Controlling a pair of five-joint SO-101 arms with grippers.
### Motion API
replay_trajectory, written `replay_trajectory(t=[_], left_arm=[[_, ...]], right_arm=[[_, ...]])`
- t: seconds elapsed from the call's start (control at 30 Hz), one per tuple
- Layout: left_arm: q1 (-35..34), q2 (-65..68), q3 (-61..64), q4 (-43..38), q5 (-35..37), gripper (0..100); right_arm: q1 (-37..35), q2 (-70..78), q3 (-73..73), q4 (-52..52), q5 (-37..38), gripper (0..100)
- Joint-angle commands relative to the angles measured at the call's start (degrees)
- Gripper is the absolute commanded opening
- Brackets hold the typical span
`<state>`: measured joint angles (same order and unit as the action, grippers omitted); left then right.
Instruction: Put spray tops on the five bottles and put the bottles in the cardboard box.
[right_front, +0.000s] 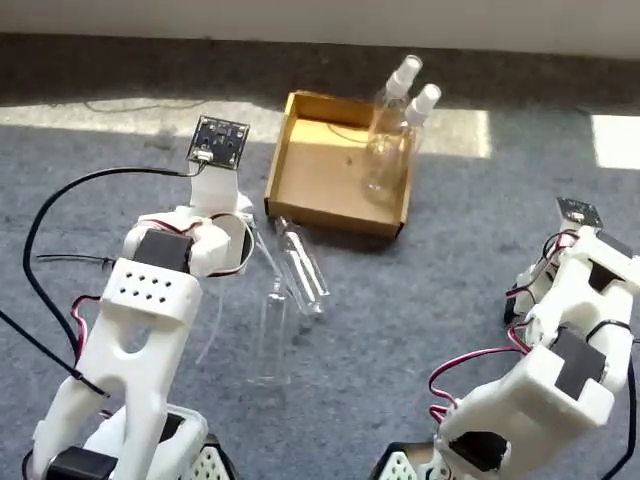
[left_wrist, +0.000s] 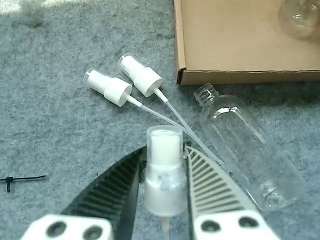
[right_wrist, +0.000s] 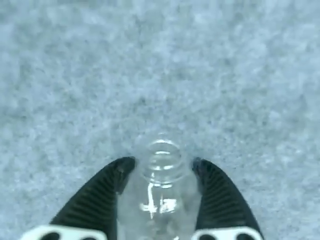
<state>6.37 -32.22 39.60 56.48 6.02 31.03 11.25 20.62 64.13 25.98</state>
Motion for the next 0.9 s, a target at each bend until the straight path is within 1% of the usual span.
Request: replay_trajectory(t=[0.0, 0.13, 0.27, 0.33, 0.47, 0.57, 0.7, 0.77, 0.87], left_arm=[[-0.57, -0.48, -0.40, -0.97, -0.35, 1], [-0.57, -0.48, -0.40, -0.97, -0.35, 1], [-0.31, -0.48, -1.01, -0.97, -0.35, 1], [-0.31, -0.48, -2.77, -0.62, -0.35, 1], [-0.48, -0.48, -9.01, 0.44, -0.35, 1], [-0.48, -0.48, -16.66, 5.36, -0.35, 1], [-0.48, -0.48, -31.34, 13.19, -0.44, 1], [-0.13, -0.31, -39.25, 16.62, -2.99, 1], [-0.13, -0.04, -49.63, 19.69, -4.22, 0]], right_arm=[[-0.75, -0.75, -3.12, 3.21, -0.53, 0.5], [-1.89, -3.47, -8.75, 5.32, -0.70, 0.5], [-4.79, -10.68, -13.32, 6.37, -6.07, 0.5], [-8.57, -15.87, -14.46, 6.29, -8.18, 0.5], [-19.03, -26.51, -14.55, 6.20, -11.60, 0.4], [-26.42, -32.48, -14.55, 6.20, -13.27, 0.4], [-35.21, -37.49, -14.20, 5.85, -15.47, 0.4], [-39.78, -40.22, -11.21, 2.51, -15.56, 0.4], [-46.11, -46.81, -1.71, -7.43, -16.00, 0.4]])
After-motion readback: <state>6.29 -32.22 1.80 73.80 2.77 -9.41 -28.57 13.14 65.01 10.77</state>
